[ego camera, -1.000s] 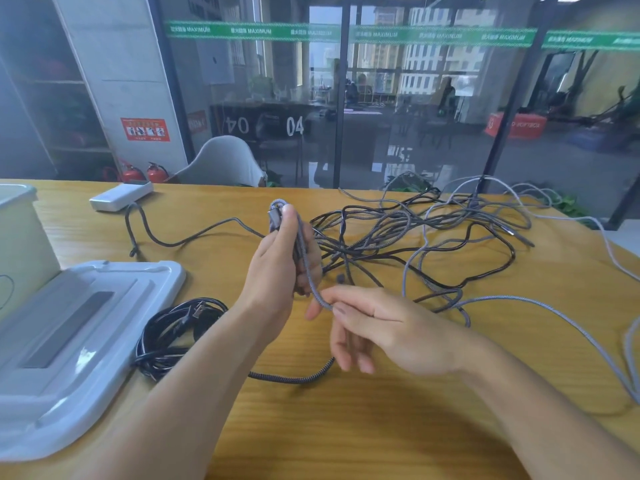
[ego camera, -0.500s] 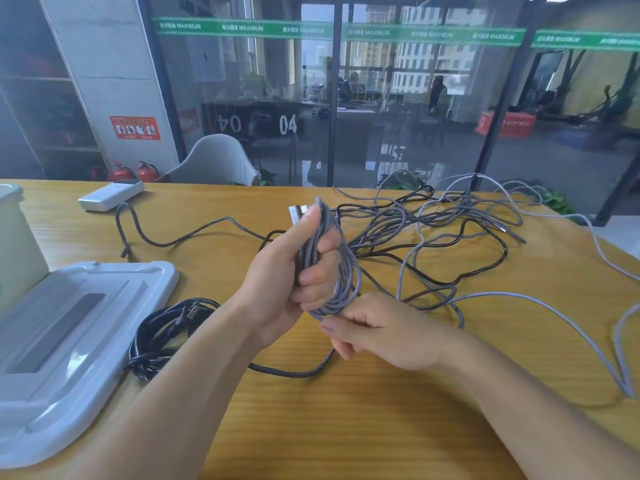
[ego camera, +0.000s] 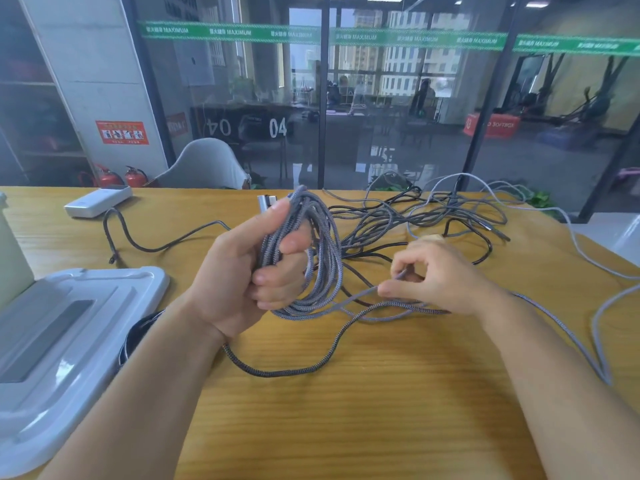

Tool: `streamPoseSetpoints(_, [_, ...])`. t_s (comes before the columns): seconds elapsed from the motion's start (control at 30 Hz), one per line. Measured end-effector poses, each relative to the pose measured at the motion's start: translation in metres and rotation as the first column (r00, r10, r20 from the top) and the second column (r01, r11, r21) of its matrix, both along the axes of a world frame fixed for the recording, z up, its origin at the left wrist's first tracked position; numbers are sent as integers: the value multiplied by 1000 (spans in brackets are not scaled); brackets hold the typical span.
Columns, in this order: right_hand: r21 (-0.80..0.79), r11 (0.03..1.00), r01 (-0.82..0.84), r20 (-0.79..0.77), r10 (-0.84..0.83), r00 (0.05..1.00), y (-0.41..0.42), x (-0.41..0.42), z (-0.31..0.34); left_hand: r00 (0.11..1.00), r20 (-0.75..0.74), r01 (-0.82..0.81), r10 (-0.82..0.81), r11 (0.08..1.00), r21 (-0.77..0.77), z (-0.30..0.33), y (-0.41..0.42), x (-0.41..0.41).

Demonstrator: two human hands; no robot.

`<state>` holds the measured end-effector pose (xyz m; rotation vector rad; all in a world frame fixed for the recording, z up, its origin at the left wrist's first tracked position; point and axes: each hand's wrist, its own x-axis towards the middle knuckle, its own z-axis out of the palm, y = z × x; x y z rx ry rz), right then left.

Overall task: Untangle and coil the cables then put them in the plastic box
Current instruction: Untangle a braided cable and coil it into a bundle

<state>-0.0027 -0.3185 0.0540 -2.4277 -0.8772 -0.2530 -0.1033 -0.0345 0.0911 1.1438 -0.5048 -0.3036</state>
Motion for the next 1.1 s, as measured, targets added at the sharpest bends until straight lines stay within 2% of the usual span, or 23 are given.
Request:
streamPoseSetpoints(0.13, [6,993,117,55,-117,992,-29,21,-5,994,20,107,-106,994,-29,3,15,-1])
streamPoseSetpoints(0.23, [27,978,209,130,-210,969,-26,25,-8,991,2,136,-136,991,6,1,15,-1])
streamPoseSetpoints(0.4, [241,915,322,318,-388,865,5,8,4,997,-57,64,-53,974,218,-6,-2,1])
streamPoseSetpoints(0.5, [373,878,300,353,-433,829,21,-1,9,998,-59,34,-13,932,360,-10,-13,2])
streamPoseSetpoints(0.67, [547,817,185,185,-333,925,37,-16,7,999,-30,-8,29,840,543,-16,-23,3])
streamPoseSetpoints(0.8, [596,795,109,101,-209,973,45,-25,6,996,50,-84,68,753,653,-22,-29,5])
streamPoseSetpoints(0.9, [629,776,42,-1,-53,999,51,-35,10,988,89,-152,125,727,669,-26,-29,9])
streamPoseSetpoints(1.0, [643,765,-30,-107,128,986,54,-42,8,978,110,-207,178,740,640,-30,-28,13])
streamPoseSetpoints(1.1, [574,816,-70,-126,173,977,57,-46,7,967,111,-249,230,757,603,-34,-29,15])
